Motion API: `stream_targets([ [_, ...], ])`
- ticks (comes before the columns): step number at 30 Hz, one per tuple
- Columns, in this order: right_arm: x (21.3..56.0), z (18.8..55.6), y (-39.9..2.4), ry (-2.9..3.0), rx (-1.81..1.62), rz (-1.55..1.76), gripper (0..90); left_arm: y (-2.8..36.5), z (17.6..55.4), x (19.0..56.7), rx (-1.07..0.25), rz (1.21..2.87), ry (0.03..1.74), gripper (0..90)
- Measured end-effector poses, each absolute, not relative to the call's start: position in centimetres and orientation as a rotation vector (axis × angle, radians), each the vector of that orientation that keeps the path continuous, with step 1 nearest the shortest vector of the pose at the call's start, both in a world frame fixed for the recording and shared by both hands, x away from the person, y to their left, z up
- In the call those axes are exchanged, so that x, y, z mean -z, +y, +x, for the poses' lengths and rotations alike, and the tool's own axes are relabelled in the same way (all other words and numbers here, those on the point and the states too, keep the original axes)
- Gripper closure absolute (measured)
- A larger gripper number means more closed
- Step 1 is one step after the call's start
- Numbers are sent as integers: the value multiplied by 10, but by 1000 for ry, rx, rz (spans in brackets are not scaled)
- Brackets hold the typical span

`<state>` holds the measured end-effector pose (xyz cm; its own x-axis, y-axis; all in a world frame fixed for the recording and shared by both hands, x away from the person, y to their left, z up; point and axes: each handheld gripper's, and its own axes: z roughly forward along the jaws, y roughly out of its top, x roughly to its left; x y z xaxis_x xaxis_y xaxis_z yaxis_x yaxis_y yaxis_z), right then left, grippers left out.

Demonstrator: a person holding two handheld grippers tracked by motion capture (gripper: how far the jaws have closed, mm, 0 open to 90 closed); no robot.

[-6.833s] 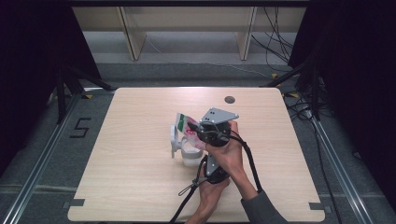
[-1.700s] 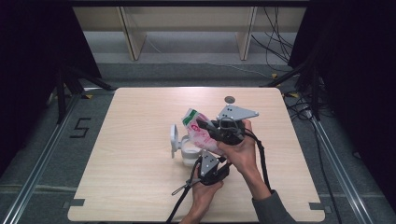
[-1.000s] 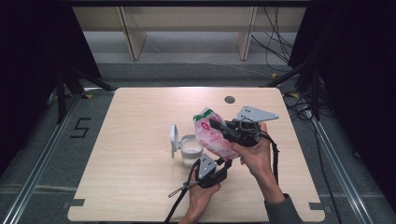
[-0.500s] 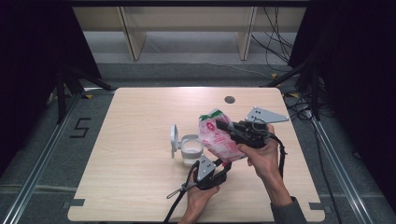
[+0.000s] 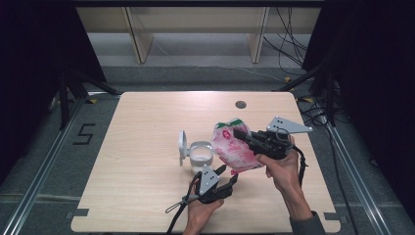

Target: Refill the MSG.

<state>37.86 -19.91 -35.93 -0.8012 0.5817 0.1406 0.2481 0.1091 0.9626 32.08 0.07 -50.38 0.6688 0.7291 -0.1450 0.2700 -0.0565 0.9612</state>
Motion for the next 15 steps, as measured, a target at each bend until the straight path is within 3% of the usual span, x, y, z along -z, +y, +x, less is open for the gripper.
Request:
stream_targets([
  [15,380,375,-214,2108,-1718,901,900,22,311,505,-477,1679,801,430],
])
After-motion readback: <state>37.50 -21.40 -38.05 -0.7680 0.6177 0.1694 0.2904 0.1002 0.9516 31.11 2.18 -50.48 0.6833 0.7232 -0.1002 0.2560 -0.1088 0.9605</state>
